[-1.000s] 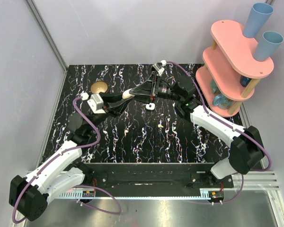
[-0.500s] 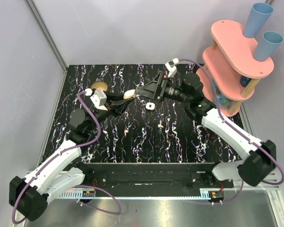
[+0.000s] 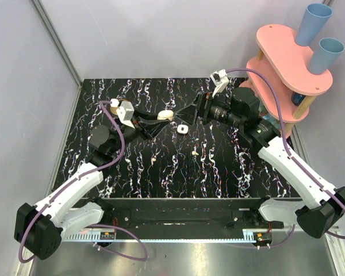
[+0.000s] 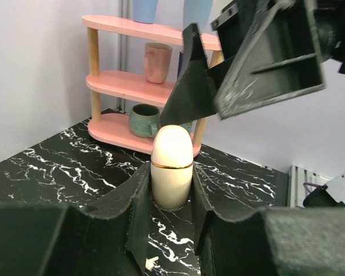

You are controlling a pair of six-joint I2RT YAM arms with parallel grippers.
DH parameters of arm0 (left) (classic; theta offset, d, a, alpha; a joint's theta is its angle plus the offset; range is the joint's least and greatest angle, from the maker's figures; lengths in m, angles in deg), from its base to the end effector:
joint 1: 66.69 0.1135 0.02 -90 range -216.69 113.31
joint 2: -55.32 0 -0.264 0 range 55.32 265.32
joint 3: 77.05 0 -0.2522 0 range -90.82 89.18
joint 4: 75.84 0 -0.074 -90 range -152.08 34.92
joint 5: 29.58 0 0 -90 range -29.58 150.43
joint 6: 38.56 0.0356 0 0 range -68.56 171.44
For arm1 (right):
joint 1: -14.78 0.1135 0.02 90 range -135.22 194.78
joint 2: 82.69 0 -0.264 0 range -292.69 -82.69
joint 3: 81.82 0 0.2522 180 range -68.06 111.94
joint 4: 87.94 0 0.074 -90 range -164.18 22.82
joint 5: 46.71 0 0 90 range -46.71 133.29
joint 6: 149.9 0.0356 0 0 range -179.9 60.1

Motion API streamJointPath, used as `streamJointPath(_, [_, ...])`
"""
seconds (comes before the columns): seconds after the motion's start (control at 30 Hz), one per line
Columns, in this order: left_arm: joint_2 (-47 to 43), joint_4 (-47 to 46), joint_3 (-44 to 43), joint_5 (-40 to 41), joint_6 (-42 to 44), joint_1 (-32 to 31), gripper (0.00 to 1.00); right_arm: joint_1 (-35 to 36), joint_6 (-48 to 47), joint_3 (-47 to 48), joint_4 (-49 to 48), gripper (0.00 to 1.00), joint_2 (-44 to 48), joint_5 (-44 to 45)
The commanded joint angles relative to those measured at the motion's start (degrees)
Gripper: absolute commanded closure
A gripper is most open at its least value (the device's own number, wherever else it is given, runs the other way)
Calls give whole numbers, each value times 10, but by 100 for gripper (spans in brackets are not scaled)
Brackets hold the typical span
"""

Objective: Insert the wireless bluetooth earbuds into the charging case
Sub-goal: Open the charging case.

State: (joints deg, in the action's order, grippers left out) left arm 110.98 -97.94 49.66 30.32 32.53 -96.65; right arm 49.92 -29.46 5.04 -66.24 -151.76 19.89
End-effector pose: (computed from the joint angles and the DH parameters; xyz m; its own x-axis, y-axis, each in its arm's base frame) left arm 0.1832 -0.1262 0.3564 0.0041 -0.3260 -0.9454 0.8904 0.4314 -0.1449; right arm 0.2145 0.1683 0.4299 -0.4799 0.2308 -0.8464 -0.7065 0.4703 0.5288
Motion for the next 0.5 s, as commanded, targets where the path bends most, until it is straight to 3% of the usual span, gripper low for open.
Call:
streamJointPath(0.0, [2, -77, -27, -38, -24, 2, 100, -1, -26, 25, 18, 6, -7, 2])
streamJointPath(0.47, [23, -125, -31, -80, -40, 2, 100, -1, -12, 26, 9, 6, -17, -17])
